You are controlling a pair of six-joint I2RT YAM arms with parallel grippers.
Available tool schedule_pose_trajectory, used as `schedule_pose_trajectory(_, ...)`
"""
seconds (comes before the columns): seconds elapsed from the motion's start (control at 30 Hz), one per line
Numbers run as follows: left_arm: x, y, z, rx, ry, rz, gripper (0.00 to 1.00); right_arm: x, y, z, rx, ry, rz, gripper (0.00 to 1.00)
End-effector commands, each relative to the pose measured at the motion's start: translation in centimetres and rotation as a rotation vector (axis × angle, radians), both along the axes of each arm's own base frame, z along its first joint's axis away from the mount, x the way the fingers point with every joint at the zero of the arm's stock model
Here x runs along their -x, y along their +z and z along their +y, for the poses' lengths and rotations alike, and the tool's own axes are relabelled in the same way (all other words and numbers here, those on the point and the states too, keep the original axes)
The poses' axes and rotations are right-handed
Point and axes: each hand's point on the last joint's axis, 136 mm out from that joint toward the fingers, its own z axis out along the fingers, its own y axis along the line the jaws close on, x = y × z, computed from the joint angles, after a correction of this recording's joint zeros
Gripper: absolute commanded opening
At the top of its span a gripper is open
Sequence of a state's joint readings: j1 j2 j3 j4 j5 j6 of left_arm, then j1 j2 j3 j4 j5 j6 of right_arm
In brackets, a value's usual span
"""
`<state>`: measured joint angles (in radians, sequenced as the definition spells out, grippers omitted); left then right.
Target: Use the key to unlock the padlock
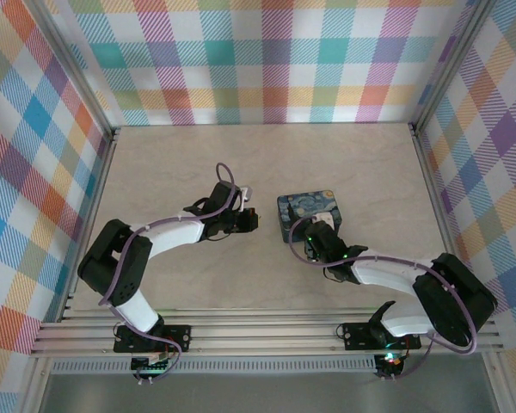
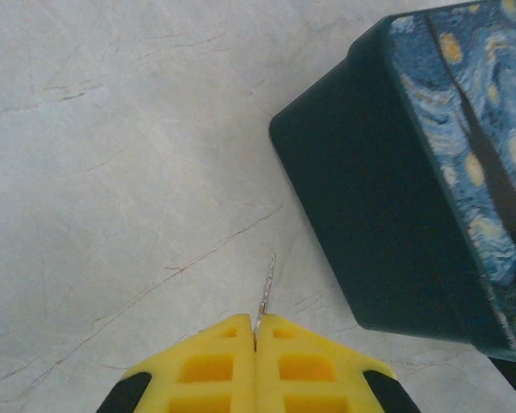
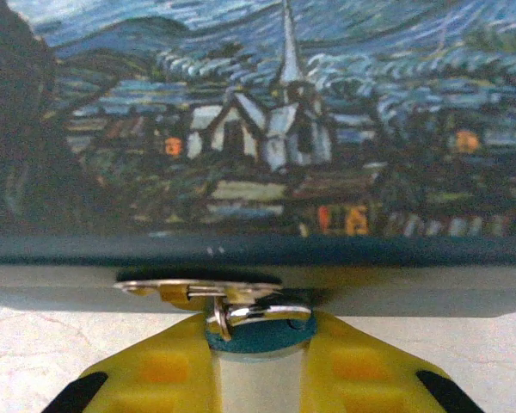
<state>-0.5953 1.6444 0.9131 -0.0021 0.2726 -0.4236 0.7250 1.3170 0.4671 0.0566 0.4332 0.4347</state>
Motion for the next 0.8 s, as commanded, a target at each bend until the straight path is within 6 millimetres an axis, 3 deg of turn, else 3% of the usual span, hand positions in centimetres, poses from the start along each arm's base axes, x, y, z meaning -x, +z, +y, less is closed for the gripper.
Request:
schedule_pose_trajectory(0.0, 1.1, 1.4, -0.4, 0.015, -0.049, -0.02, 0.0, -0.4, 1.9, 1.4, -0.087, 0.009, 0.029, 0.0)
schedule_pose_trajectory(0.27, 1.7, 4.1, -0.2, 0.036, -0.07, -0.052, 0.0, 0.0, 4.7, 3.0, -0.148, 0.013, 0.172, 0.0)
schedule_pose_trajectory(0.77, 3.1, 8.3, 0.5, 0.071, -0.116, -0.063, 0.0, 0.1, 7.6, 3.3, -0.239, -0.067, 0.308, 0.0)
